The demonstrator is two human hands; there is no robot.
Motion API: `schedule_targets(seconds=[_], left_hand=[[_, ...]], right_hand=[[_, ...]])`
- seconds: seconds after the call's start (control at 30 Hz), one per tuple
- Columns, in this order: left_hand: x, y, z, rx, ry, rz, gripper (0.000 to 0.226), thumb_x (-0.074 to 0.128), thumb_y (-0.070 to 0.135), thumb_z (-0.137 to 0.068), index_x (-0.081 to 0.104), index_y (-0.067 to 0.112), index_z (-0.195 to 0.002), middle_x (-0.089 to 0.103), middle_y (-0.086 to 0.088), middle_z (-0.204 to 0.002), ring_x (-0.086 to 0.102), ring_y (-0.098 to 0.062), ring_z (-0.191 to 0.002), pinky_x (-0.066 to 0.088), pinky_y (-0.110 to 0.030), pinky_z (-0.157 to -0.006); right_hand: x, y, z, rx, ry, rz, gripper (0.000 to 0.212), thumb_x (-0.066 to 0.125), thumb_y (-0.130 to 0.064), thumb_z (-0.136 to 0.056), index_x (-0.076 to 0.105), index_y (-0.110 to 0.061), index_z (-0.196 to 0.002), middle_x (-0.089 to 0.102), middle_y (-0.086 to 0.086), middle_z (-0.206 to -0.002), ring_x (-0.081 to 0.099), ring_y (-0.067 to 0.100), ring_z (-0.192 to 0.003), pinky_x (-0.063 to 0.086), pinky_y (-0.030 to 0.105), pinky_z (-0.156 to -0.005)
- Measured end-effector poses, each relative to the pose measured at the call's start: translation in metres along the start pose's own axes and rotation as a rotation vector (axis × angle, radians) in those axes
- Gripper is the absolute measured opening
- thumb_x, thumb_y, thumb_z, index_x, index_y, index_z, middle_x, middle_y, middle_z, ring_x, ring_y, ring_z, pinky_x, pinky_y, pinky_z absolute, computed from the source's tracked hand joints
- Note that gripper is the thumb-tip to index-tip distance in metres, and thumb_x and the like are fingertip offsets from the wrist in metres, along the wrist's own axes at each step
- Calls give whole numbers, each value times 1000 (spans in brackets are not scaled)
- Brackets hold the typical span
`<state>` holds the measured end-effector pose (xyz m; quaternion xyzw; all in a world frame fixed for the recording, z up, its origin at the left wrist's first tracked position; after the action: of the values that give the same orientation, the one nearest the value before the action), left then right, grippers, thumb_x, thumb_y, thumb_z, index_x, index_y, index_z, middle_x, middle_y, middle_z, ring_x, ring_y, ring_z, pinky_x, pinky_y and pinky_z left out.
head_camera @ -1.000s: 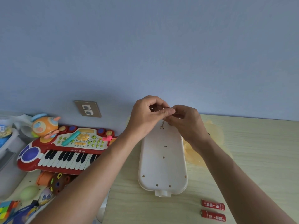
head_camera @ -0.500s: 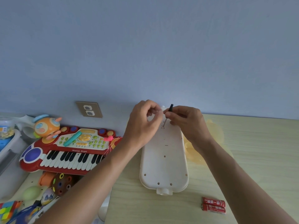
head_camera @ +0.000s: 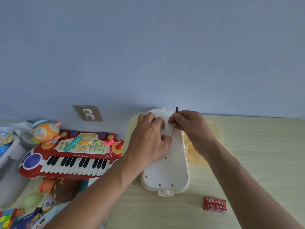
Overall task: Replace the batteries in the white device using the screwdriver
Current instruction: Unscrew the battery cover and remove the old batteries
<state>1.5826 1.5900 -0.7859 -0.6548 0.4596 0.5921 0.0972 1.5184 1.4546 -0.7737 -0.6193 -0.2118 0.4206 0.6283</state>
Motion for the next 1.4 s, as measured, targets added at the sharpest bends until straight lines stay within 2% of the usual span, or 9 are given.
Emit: schedule_targets(seconds=[0.17, 0.37, 0.5, 0.7, 0.77, 0.87, 0.97, 1.13, 1.4], left_hand=[[2, 10, -10, 35, -13, -103, 22, 42, 34, -75, 52, 14, -80, 51, 0, -87, 44, -26, -92, 52, -44, -70], [7, 13, -13, 96, -13, -171, 32, 25, 37, -77, 47, 15, -79, 42, -1, -80, 43, -26, -86, 52, -44, -70], [7, 9, -15, 46, -72, -83, 21, 30, 37, -77, 36, 18, -82, 39, 2, -87, 33, -22, -86, 47, -44, -70], [-9, -4, -14, -83, -235, 207, 14, 51, 27, -86, 42, 27, -96, 54, 5, -91, 43, -20, -97, 29, -35, -84], [-15, -8, -9, -96, -250, 297, 16, 57, 28, -89, 45, 34, -99, 60, 4, -87, 51, -11, -86, 31, -33, -82], [-29, -17, -1, -128, -174, 504, 14, 62, 28, -93, 53, 35, -100, 64, 2, -79, 50, -5, -60, 38, -27, -66], [-46, -42, 9, -228, -47, 524, 10, 62, 27, -95, 59, 32, -103, 68, -2, -82, 52, -5, -57, 39, -17, -54], [-39, -75, 34, -361, -78, 373, 12, 62, 27, -96, 61, 26, -108, 68, 2, -88, 61, -9, -70, 39, -22, -56], [-23, -74, 41, -248, 34, 225, 13, 69, 21, -92, 66, 19, -104, 59, 2, -80, 56, -6, -73, 39, -19, -62]], right_hand=[[-2, 2, -1, 19, 14, -7, 25, 60, -18, -92, 76, -2, -81, 75, 21, -97, 71, 32, -92, 52, 54, -99], [1, 0, 3, 15, 12, 21, 24, 61, -20, -90, 77, -5, -82, 75, 19, -96, 69, 25, -86, 52, 55, -98], [1, 0, 5, 22, 10, 6, 24, 61, -22, -89, 76, -4, -83, 73, 21, -99, 62, 18, -82, 50, 57, -99], [2, -1, 6, 41, 20, 0, 24, 61, -22, -89, 77, -6, -83, 75, 19, -99, 65, 26, -83, 50, 55, -101], [3, -3, 7, 37, 19, 2, 24, 61, -24, -89, 77, -7, -82, 74, 20, -99, 66, 27, -83, 50, 55, -101], [4, -5, 9, 31, 26, 9, 24, 63, -25, -89, 77, -7, -82, 73, 22, -101, 63, 21, -81, 50, 55, -100], [3, -6, 11, 31, 24, -25, 25, 65, -26, -90, 77, -5, -83, 72, 24, -102, 69, 29, -86, 51, 56, -100], [-5, -9, 18, 15, 50, -38, 17, 70, -25, -90, 80, -13, -83, 79, 13, -89, 75, 27, -91, 60, 39, -92], [-85, -7, 46, 21, 210, -54, 15, 72, -18, -90, 79, -6, -96, 67, 9, -76, 62, 18, -66, 56, 30, -69]])
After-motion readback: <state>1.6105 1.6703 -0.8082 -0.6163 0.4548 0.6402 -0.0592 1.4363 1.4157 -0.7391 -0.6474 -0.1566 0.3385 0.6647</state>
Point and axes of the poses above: each hand's wrist, its own z-axis away from the middle knuckle, its own x-axis out of the palm, y = z × x, the point moved 3 cm from there along -z, towards the middle knuckle
